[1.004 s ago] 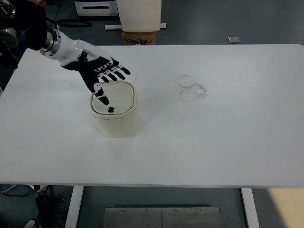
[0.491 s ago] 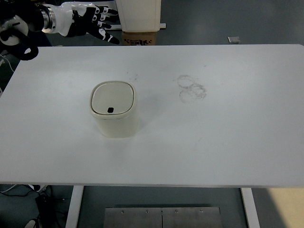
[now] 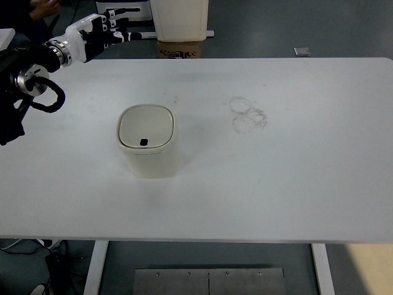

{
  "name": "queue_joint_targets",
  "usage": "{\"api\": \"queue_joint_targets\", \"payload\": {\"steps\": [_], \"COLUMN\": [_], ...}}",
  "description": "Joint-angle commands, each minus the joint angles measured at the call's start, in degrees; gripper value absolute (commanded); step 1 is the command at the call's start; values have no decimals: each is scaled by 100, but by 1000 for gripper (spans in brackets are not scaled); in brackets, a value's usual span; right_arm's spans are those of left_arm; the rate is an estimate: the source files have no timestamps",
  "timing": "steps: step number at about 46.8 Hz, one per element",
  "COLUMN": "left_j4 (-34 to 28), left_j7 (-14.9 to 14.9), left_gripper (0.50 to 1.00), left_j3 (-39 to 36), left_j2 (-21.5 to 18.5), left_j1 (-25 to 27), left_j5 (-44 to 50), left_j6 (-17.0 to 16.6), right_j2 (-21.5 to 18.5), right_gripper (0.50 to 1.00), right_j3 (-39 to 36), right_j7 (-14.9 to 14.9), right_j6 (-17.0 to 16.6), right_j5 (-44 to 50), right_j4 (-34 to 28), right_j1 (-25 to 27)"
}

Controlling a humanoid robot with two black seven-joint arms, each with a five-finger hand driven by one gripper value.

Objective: Close trash bin

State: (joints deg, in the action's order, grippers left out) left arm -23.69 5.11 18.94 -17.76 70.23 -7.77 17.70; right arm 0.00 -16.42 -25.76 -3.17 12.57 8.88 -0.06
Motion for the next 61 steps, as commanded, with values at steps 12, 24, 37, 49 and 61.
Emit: {"api": "queue_joint_targets", "payload": {"steps": [12, 24, 37, 49, 61], "left_j4": [426, 426, 655, 664, 664], "left_j7": [613, 1018, 1325, 1299, 1290], "left_gripper": [1000, 1000, 1000, 1000, 1000], "left_j3": [926, 1710, 2052, 2052, 2052], "left_j2": [176, 422, 756, 792, 774], "left_j1": [-1099, -1679, -1794, -1811, -1811], "left_j5": [1111, 1120, 1137, 1120, 1076], "left_j6": [-21, 75, 137, 137, 146], "right_j2": [0, 0, 0, 0, 0], "right_gripper": [991, 991, 991, 991, 991], "right_j3": [-2, 7, -2, 7, -2], "right_j7": [0, 0, 0, 0, 0], "right_j6": [1, 1, 1, -8, -8], "right_j5": [0, 0, 0, 0, 8], "right_j4": [0, 0, 0, 0, 9], "right_j1": [-3, -3, -3, -3, 6]}}
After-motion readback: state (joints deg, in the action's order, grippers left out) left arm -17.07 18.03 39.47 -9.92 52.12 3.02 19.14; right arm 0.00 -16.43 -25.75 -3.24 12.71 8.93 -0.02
